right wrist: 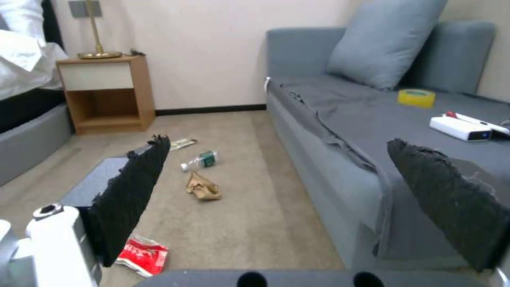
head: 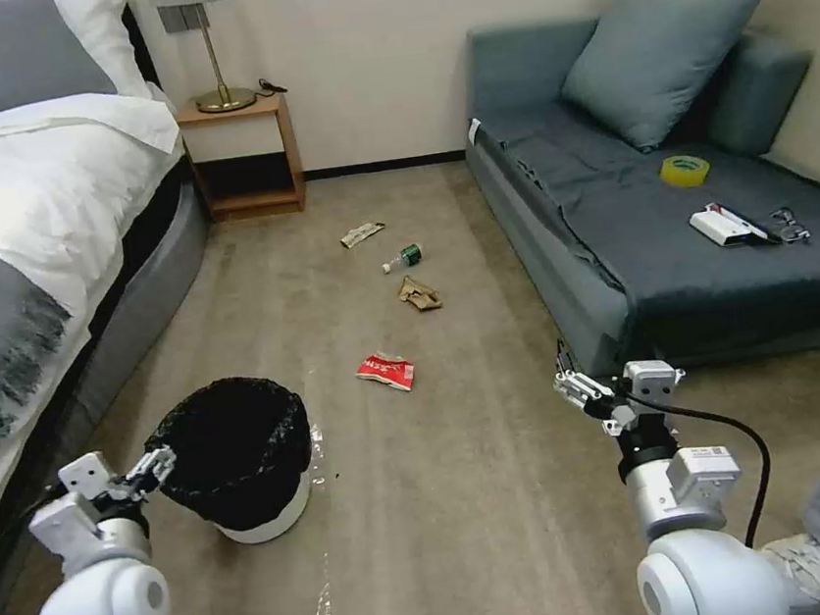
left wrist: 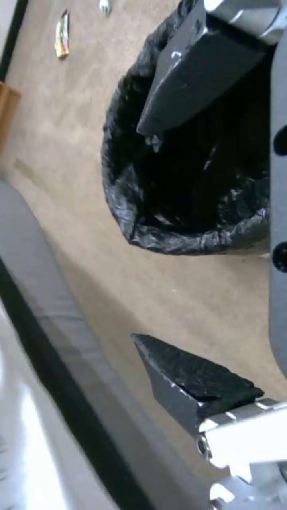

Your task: Pick up the trash bin, then pick up the garbage on the floor and place it into the trash bin.

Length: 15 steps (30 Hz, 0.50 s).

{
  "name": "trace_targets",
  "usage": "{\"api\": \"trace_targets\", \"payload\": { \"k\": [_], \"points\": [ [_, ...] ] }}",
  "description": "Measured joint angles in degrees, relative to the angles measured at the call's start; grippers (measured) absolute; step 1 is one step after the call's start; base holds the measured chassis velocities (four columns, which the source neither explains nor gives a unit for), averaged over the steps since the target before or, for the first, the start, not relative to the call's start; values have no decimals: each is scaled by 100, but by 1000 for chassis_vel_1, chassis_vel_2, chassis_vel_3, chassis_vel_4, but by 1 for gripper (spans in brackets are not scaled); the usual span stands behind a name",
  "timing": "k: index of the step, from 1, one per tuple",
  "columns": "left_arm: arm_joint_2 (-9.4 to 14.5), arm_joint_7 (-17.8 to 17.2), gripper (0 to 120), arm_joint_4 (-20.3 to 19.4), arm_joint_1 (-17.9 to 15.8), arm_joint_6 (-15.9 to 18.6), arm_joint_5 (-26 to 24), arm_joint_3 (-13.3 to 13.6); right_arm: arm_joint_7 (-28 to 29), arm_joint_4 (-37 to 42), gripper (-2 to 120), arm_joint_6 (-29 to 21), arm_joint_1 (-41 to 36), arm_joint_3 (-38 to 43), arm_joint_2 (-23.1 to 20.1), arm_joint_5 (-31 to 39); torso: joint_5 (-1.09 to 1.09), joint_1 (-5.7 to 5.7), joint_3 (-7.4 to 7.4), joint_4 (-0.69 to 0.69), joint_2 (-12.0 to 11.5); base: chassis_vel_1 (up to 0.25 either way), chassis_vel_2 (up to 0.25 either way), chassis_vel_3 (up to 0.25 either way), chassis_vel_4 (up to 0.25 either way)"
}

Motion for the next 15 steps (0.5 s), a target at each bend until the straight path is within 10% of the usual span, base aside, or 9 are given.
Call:
{"api": "trace_targets", "payload": {
  "k": [15],
  "points": [
    [245,-821,99,1272,-800,361,-554,416,-21,-33,100,47,58,56,-33,17,0,0,0,0,0,0,0,0,0]
  ]
}}
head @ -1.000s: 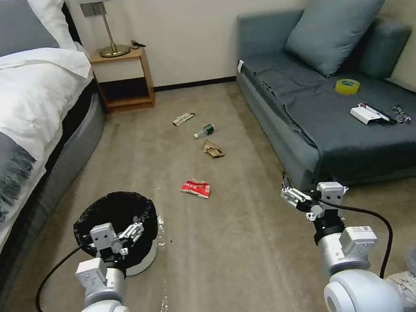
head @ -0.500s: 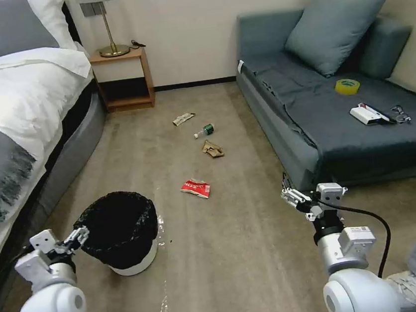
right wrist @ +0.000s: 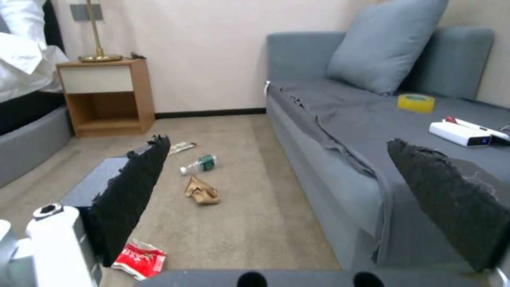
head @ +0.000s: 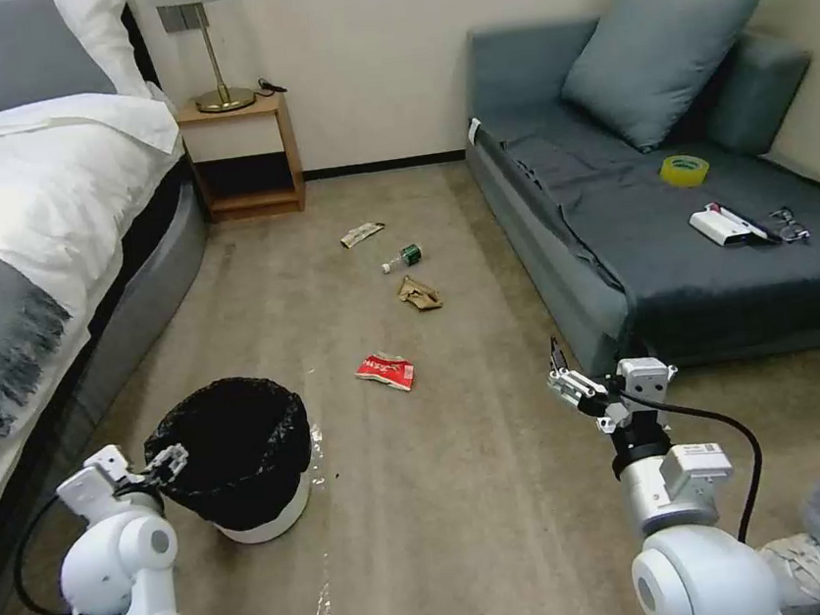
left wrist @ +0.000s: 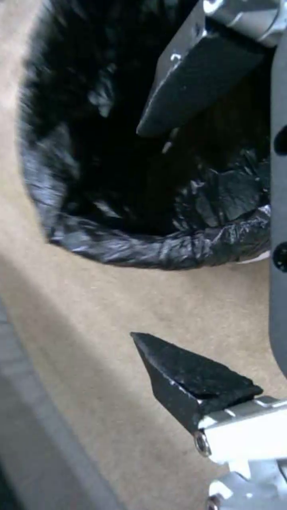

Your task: Pick up the trash bin, then pick up the garbage on the floor and place it into the trash bin.

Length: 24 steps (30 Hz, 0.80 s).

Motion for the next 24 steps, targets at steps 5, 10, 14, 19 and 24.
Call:
{"api": "trace_targets", "payload": {
  "k": [5,10,14,19,24],
  "points": [
    [11,-143,99,358,-177,4,-114,78,-5,-22,100,11,30,16,0,8,0,0,0,-1,0,0,0,0,0],
    [4,-219,99,618,-284,4,-174,101,-7,-52,100,20,64,32,3,12,0,0,0,0,0,0,0,0,0],
    [-81,-412,94,663,-290,-4,-600,73,-11,-87,100,60,92,44,9,16,0,0,0,-1,0,0,0,0,0],
    [-116,-451,80,672,-266,-15,-765,47,-12,-102,100,85,95,35,9,14,2,0,-1,0,0,0,0,0,0],
    [-160,-457,61,670,-229,-46,-813,22,-12,-113,100,127,87,34,-9,9,3,0,-1,0,0,0,0,0,0]
  ]
}}
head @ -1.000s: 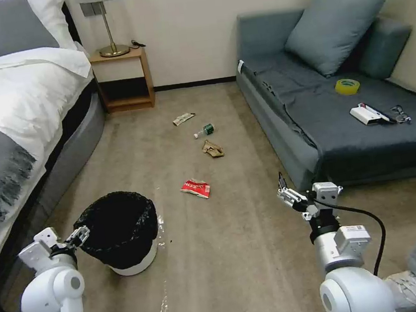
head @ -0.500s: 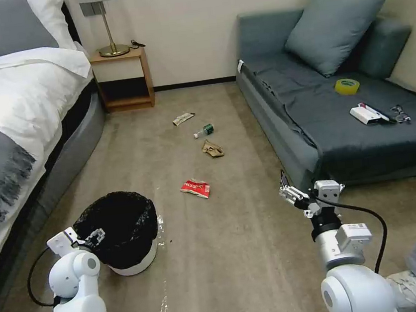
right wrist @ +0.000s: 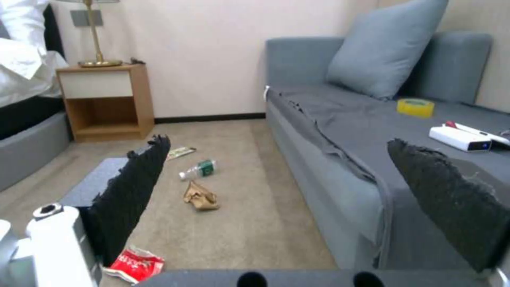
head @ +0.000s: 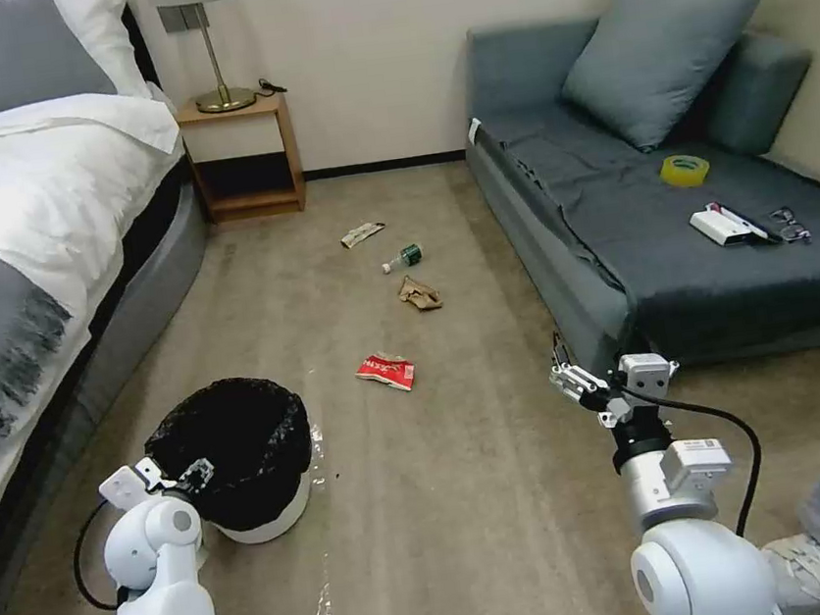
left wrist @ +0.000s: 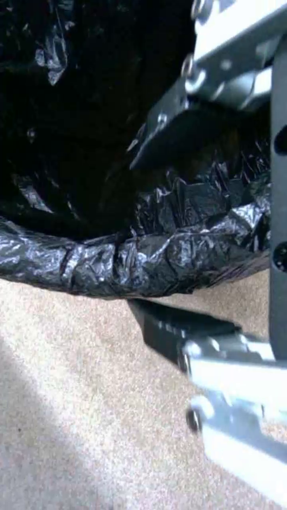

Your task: Pick up the trash bin, then pick up the garbage on the floor and place it into the trash bin.

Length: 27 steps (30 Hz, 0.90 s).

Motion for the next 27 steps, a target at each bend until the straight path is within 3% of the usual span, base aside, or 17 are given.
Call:
{"api": "trace_targets", "payload": {
  "k": [11,15,20,27],
  "points": [
    [-37,4,24,-31,47,2,-62,-70,0,-12,100,65,-10,1,-33,-2,-2,0,0,0,0,0,0,0,0],
    [-53,-28,4,-40,56,8,-215,-116,2,-12,100,71,-10,-9,-51,57,-3,0,0,0,0,0,0,0,0],
    [-60,-29,2,-128,92,24,-269,-149,3,1,100,85,-5,-23,-86,202,-8,0,1,-1,0,0,0,0,0],
    [-46,58,2,-871,257,55,-108,-232,4,10,100,408,46,-33,-133,563,-4,0,1,-1,0,0,0,0,0]
  ]
}}
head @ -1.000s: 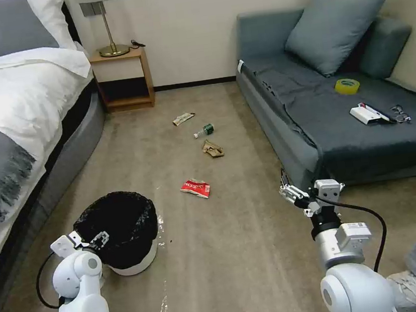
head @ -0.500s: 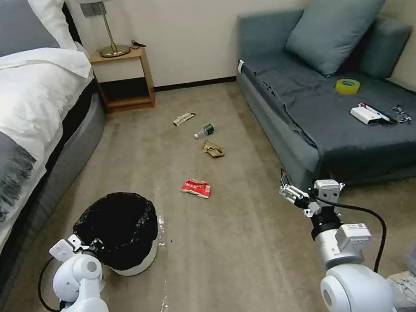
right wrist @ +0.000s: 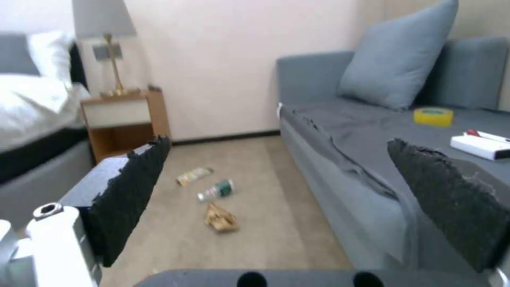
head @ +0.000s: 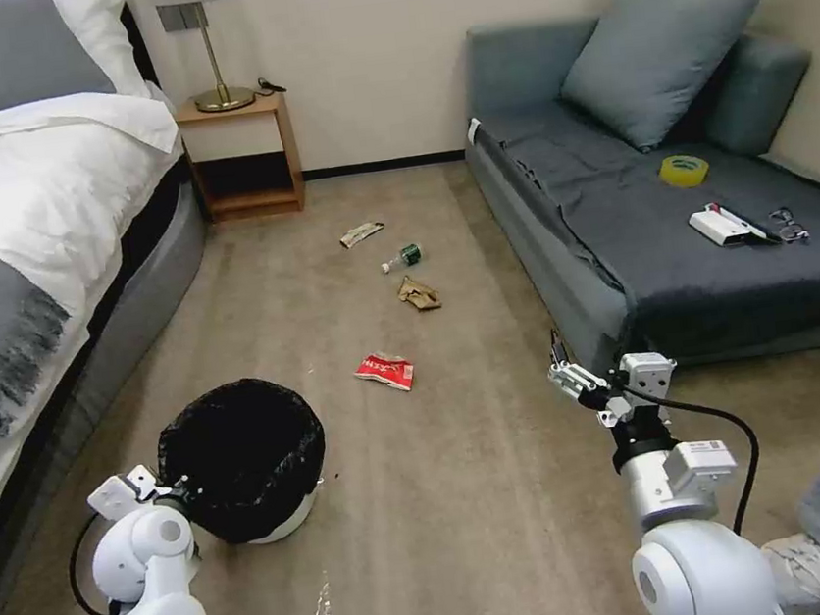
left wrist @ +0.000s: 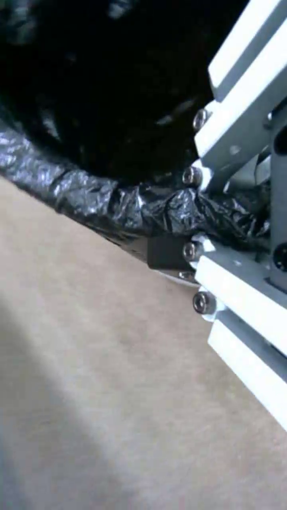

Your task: Pick up the trash bin, then pick up the garbage on the floor and place it into the trash bin.

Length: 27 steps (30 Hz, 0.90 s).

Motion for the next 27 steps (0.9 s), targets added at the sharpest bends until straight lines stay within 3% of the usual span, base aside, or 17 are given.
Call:
{"api": "trace_targets", "payload": {
  "k": [3,6,8,12,17,27],
  "points": [
    [5,191,2,-303,90,-2,303,-67,-8,0,100,135,20,21,-18,129,0,0,0,0,0,0,0,0,0],
    [-8,651,2,-635,303,-3,1099,-215,-31,30,100,250,43,61,-58,307,0,0,0,1,0,0,0,0,0],
    [-17,790,2,-705,371,-4,1315,-264,-43,38,100,270,47,75,-70,346,0,0,0,1,0,0,0,0,0],
    [-74,1388,2,-845,607,-40,2264,-467,-81,44,100,335,57,130,-121,476,1,0,0,1,0,0,0,0,0],
    [-138,1673,2,-874,713,-75,2658,-548,-209,14,100,403,48,186,-143,507,0,0,-1,1,0,0,0,0,0],
    [-182,1697,2,-847,724,-161,2621,-533,-472,-54,100,593,34,305,-154,463,0,0,-1,0,0,0,0,0,0]
  ]
}}
